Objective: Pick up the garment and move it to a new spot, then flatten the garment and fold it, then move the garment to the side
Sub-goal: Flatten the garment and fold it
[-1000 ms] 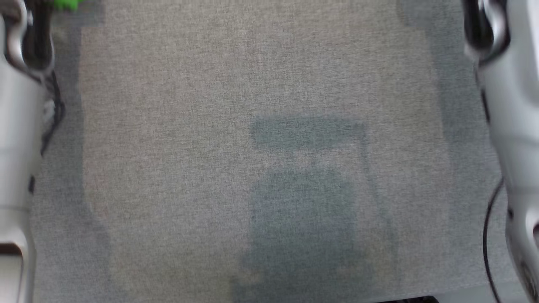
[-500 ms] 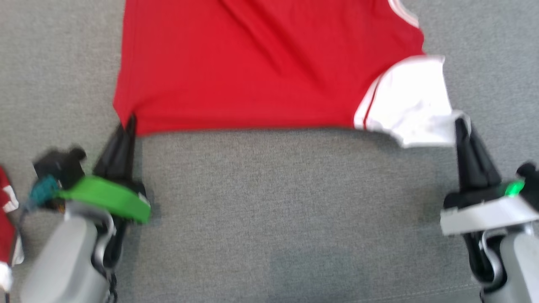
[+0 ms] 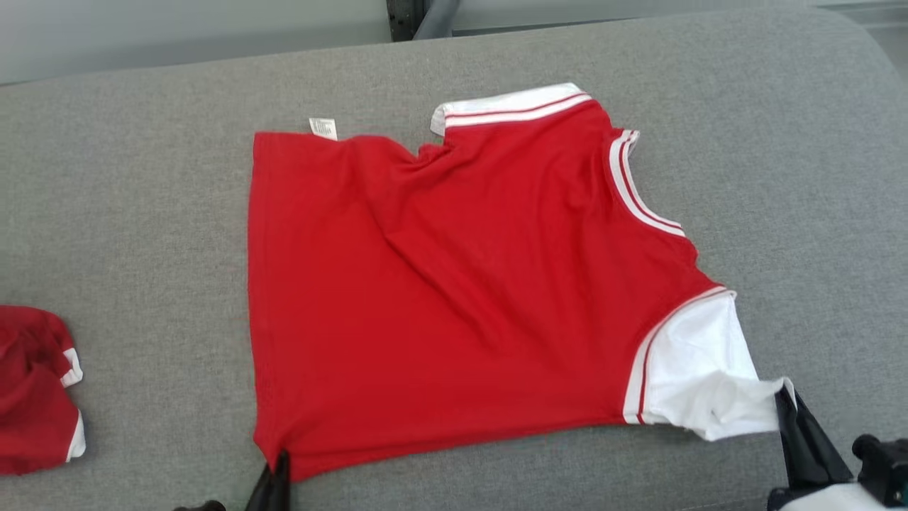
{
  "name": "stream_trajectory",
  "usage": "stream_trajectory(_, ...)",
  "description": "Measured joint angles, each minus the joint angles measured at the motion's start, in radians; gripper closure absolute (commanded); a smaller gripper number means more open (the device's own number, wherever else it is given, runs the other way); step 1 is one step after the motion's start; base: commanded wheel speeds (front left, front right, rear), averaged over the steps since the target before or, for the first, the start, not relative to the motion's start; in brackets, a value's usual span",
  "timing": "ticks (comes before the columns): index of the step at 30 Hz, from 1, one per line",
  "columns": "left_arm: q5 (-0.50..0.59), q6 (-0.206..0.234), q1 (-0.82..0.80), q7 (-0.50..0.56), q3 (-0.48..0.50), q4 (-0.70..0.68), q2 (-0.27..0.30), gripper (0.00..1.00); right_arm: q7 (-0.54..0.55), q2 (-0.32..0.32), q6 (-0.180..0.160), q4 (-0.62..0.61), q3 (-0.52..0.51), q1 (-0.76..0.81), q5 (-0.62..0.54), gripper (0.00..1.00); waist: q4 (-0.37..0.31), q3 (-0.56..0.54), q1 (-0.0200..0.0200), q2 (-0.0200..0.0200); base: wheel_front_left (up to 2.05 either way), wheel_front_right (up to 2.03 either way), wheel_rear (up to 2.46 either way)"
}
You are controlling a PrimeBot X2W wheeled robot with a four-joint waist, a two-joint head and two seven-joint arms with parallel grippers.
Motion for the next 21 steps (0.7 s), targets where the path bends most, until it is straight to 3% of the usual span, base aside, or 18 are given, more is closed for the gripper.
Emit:
stream_trajectory(10,0.033,-0.008,0.089,0.000,0.007,-0.001,-0.056,1.00,-0.012,0.027,0.000,0.045,-0.014,0.111,-0.005,1.00,0.019,-0.096,0.0000,0.0000,0.00,0.00,0.00)
stream_trajectory(21,0.029,-0.011,0.102,0.005,0.009,-0.014,-0.051,1.00,-0.004,0.021,0.000,0.032,0.010,0.111,0.004,1.00,0.011,-0.102,0.0000,0.0000,0.00,0.00,0.00)
